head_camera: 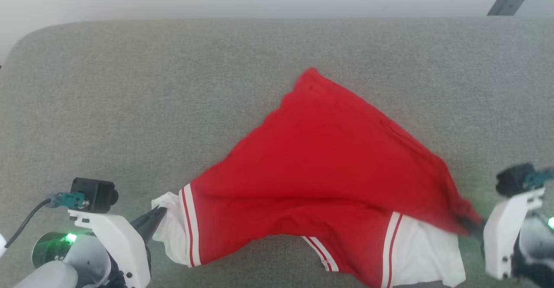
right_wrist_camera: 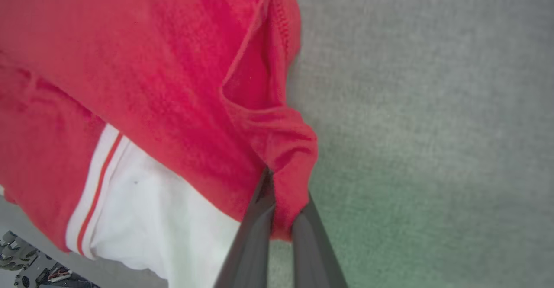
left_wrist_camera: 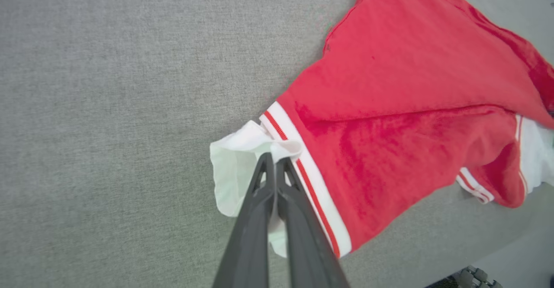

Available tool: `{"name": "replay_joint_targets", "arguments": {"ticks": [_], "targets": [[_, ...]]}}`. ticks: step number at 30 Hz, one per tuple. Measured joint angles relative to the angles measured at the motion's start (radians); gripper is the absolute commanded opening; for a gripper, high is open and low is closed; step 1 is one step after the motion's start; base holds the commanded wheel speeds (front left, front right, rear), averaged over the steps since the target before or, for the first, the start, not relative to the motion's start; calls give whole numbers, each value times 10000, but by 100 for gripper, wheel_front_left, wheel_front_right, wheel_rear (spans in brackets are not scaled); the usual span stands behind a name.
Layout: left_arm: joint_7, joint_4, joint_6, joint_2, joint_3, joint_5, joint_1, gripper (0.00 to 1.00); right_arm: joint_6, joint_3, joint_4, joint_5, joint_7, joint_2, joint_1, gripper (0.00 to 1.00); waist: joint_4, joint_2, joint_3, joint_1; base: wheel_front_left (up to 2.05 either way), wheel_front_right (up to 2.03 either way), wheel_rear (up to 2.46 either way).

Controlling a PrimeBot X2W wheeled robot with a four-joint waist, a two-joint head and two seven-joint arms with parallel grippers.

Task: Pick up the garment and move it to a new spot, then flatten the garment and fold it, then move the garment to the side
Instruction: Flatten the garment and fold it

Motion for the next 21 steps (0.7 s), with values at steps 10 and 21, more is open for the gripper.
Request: {"name": "replay_joint_targets", "arguments": {"ticks": [10,21], "targets": [[-27,159,-79,0,-23,-19,31,0,10,-757,897,-1480,-667,1517,365,100,-220,0,-33,0,0,0,0],[6,217,-123,-94,-203,-4,56,0,-2,-1325,-1116,-1565,-151,1277,139,100,-8,0,-297,0,0,0,0]]}}
